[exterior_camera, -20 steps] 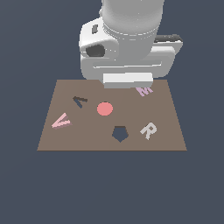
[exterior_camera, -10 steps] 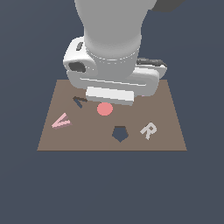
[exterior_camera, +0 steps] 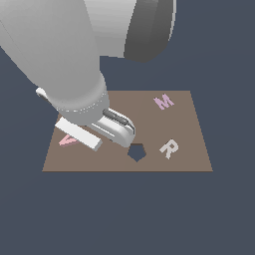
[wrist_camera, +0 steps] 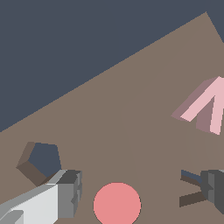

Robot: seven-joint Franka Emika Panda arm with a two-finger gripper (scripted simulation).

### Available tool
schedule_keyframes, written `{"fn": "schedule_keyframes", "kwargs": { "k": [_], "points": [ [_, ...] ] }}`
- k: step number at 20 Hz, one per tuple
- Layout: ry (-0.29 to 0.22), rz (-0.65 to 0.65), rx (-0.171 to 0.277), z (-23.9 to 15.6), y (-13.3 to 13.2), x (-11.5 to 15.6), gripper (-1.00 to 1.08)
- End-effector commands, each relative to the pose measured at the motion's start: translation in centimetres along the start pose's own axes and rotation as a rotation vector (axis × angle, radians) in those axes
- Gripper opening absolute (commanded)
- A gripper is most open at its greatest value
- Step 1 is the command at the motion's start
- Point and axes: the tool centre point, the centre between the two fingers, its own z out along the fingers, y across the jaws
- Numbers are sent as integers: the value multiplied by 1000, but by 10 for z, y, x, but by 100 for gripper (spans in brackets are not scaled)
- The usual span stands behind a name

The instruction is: Insert a designated object into the corresponding slot on a board.

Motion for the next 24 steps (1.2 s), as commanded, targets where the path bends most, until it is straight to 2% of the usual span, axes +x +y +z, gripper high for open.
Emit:
{"fn": "schedule_keyframes", "kwargs": {
  "k": [1, 7, 12, 17, 24],
  "points": [
    [6, 101, 1, 10, 17, 17, 100],
    [16, 296, 3, 29, 55, 44, 100],
    [21, 400, 5, 39, 78, 54, 100],
    [23, 444, 6, 43, 88, 58, 100],
    [22, 439, 6, 43, 87, 57, 100]
  ]
}}
